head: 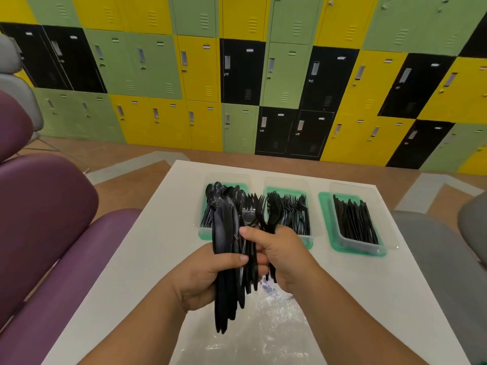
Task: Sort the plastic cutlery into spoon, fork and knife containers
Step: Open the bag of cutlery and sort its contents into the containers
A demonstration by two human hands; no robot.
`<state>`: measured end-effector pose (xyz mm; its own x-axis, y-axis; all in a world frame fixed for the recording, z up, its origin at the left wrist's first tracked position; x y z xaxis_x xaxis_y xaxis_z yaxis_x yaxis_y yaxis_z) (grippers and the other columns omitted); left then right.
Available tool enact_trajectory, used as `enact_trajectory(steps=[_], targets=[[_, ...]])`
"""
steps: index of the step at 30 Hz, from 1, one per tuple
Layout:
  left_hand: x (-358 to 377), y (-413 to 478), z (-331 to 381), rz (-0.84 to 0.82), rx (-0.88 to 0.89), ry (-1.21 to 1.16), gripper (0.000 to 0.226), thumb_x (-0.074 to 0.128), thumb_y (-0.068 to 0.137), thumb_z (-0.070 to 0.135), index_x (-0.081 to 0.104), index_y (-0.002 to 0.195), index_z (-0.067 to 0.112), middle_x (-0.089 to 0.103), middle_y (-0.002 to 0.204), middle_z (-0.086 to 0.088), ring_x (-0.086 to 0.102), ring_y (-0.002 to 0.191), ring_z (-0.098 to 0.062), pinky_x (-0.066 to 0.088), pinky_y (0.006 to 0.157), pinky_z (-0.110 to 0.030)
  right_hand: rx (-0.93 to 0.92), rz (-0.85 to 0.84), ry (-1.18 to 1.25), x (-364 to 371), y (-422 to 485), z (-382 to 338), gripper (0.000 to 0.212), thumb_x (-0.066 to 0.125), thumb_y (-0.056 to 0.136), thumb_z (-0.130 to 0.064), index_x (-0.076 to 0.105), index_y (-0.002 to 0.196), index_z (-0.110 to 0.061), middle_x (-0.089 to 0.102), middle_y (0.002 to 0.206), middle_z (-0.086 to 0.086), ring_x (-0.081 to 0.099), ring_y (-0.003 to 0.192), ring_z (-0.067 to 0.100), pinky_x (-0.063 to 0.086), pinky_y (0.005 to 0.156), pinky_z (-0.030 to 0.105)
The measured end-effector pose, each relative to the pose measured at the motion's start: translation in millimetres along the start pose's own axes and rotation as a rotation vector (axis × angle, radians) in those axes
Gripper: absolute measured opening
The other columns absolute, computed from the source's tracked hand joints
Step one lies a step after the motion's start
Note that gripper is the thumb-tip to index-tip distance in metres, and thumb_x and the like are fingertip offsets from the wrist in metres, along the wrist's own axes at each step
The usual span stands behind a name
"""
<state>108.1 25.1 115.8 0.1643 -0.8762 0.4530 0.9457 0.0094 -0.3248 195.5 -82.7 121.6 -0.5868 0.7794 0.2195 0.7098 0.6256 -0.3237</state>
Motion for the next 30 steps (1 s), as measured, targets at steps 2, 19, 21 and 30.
enact_trajectory(steps=[2, 19, 21, 30], targets=[[4, 0, -1, 0.031, 0.009, -0.024, 0.023, 0.054, 0.090, -0.001, 0.076, 0.096, 0.005, 0.071, 0.098, -0.021, 0.071, 0.088, -0.030, 0.059, 0.081, -0.039, -0.007, 0.020, 0.048, -1, -4, -1, 0.016, 0.065, 0.088, -0.014, 0.060, 0.076, -0.005, 0.054, 0.043, -0.003, 0.046, 0.032, 0.010, 0.034, 0.035, 0.017], [7, 9, -5, 0.193, 0.050, -0.001, 0.016, 0.057, 0.091, 0.010, 0.068, 0.082, 0.006, 0.043, 0.060, -0.004, 0.052, 0.054, -0.016, 0.051, 0.058, -0.030, 0.029, 0.156, 0.131, -28, 1, 6, 0.034, 0.052, 0.097, -0.031, 0.053, 0.068, -0.014, 0.055, 0.059, 0.000, 0.056, 0.063, 0.019, 0.042, 0.068, 0.035], [6, 8, -5, 0.124, 0.025, -0.086, 0.010, 0.059, 0.089, 0.012, 0.065, 0.083, 0.008, 0.032, 0.056, 0.000, 0.037, 0.047, -0.012, 0.041, 0.051, -0.026, 0.021, 0.087, 0.232, -28, -1, 4, 0.023, 0.050, 0.098, -0.026, 0.056, 0.081, -0.012, 0.049, 0.057, 0.000, 0.050, 0.052, 0.016, 0.041, 0.062, 0.032], [15, 12, -4, -0.216, -0.085, -0.193, 0.011, 0.060, 0.067, 0.009, 0.068, 0.075, 0.006, 0.051, 0.053, -0.002, 0.040, 0.038, -0.006, 0.037, 0.044, -0.018, 0.061, -0.124, -0.062, -15, -8, 2, 0.039, 0.074, 0.079, -0.034, 0.053, 0.052, -0.016, 0.045, 0.051, 0.000, 0.029, 0.043, 0.013, 0.033, 0.050, 0.025]])
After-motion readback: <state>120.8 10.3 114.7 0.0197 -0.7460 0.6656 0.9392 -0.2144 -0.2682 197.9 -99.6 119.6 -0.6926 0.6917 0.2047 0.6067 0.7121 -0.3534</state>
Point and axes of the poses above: each hand's wrist, its own y-axis towards the middle knuckle, its own x-axis out of the palm, z = x × y, the point moved 2 cm from there along y, towards the middle knuckle
